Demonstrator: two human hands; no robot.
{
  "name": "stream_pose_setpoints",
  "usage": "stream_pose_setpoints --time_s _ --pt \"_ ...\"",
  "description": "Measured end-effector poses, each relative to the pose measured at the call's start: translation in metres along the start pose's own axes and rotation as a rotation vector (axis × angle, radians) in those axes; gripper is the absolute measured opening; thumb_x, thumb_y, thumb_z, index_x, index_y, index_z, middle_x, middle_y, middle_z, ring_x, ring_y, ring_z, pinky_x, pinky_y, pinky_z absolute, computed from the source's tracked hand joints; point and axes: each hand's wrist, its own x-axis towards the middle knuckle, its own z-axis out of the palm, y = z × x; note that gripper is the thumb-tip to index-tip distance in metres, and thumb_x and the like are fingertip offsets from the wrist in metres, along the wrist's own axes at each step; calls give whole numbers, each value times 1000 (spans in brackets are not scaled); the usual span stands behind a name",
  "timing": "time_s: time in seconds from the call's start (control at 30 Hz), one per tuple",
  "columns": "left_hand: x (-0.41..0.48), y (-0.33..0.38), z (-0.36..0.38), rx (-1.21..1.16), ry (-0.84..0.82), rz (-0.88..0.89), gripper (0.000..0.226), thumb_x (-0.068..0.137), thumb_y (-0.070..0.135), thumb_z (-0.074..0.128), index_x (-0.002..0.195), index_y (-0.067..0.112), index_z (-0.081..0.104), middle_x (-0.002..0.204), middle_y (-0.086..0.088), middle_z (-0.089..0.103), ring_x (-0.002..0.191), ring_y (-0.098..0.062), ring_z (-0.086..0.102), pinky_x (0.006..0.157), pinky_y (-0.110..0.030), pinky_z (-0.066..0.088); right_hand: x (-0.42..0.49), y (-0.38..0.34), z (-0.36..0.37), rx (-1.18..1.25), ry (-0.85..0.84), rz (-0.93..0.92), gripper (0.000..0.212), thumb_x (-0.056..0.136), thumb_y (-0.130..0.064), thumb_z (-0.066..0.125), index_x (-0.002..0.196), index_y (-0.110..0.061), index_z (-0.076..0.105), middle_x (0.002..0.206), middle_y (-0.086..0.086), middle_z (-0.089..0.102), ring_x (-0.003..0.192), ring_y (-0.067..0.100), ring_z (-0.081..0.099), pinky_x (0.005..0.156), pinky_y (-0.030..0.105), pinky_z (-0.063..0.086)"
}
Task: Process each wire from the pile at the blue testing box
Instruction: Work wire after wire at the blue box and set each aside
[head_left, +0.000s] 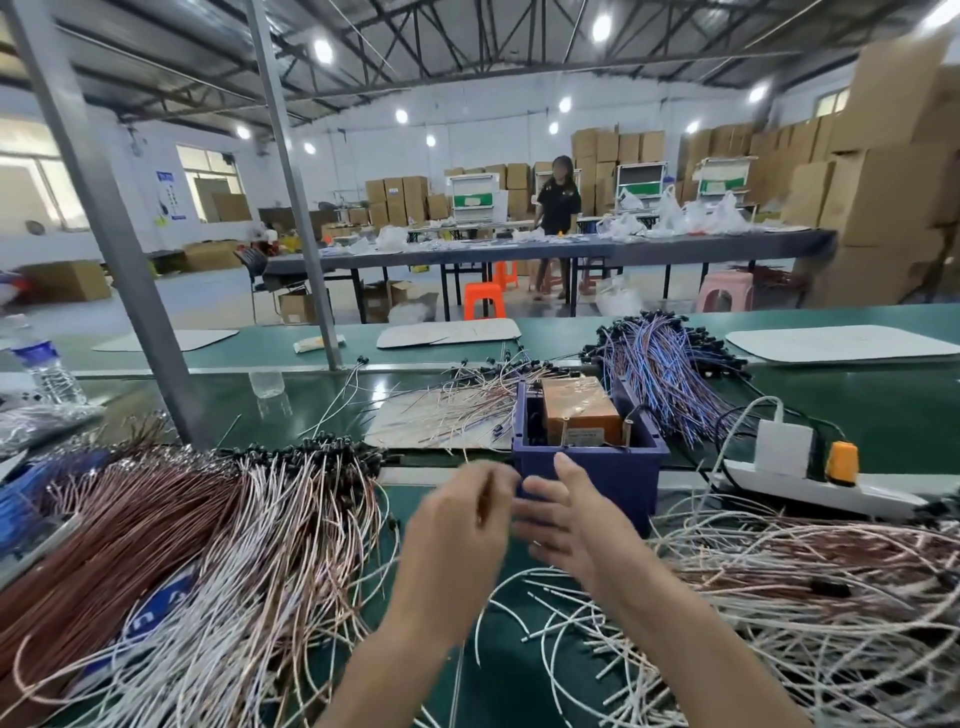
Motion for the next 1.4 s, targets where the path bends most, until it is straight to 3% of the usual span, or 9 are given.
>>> stream_pose_setpoints --time_s 0.13,0.27,0.63,0.73,0.83,0.93,1.07,1.23,1.4 --pt "-19 -19 15 5 -153 55 21 105 30 47 109 25 67 106 24 61 99 6 57 88 -14 46 17 8 13 102 -197 231 51 102 -51 46 101 -6 70 98 12 71 88 23 68 81 35 54" --pt "-32 -49 10 193 -329 151 30 100 37 43 102 17 66 107 14 57 97 -2 41 88 -12 33 31 19 26 190 -117 279 29 103 -25 54 100 -1 70 84 9 72 73 19 66 71 31 54" --pt "-29 -94 -13 181 -100 -215 20 103 35 50 96 27 68 87 15 68 77 0 62 75 -24 52 22 -24 52 44 -126 -360 26 93 -28 55 114 -21 68 104 2 78 101 19 72 91 35 57" --pt "-24 -90 -20 -3 -137 -316 19 101 28 51 88 35 63 75 5 70 52 -8 57 56 -34 52 19 -47 46 271 -90 -424 28 89 -24 55 112 -17 68 100 5 76 94 20 71 83 32 59" --pt "-16 -81 -27 -211 -39 -361 18 96 34 52 92 29 69 84 -2 74 77 -37 67 72 -51 57 14 -62 36 427 -75 -461 25 92 -21 55 113 -15 67 98 7 76 89 20 73 79 33 62" --pt "-1 -71 -25 -567 -2 -523 30 86 41 59 96 19 77 100 6 77 99 -20 71 81 -31 58 9 -69 26 508 -37 -484 20 103 -15 48 110 -14 67 90 5 76 83 19 73 80 36 63" --pt "21 -54 -13 -1231 50 -696 28 89 30 66 107 9 73 118 -6 73 112 -25 69 91 -40 55 0 -70 9 582 11 -515 23 105 -14 45 115 -9 65 76 3 68 67 16 67 71 36 63" --pt "41 -23 2 -1339 87 -666 17 85 34 68 84 19 77 111 -7 76 83 -13 74 63 -26 57 -6 -43 -14 418 67 -472 24 105 -16 44 114 -12 66 74 5 65 61 13 60 63 31 61" --pt "34 -7 30 -1161 58 -620 20 95 26 61 83 12 69 71 -4 66 50 -8 49 43 -19 41 -18 -2 -30 2 54 -433 33 100 -7 49 98 -26 76 82 11 69 67 21 62 76 43 58"
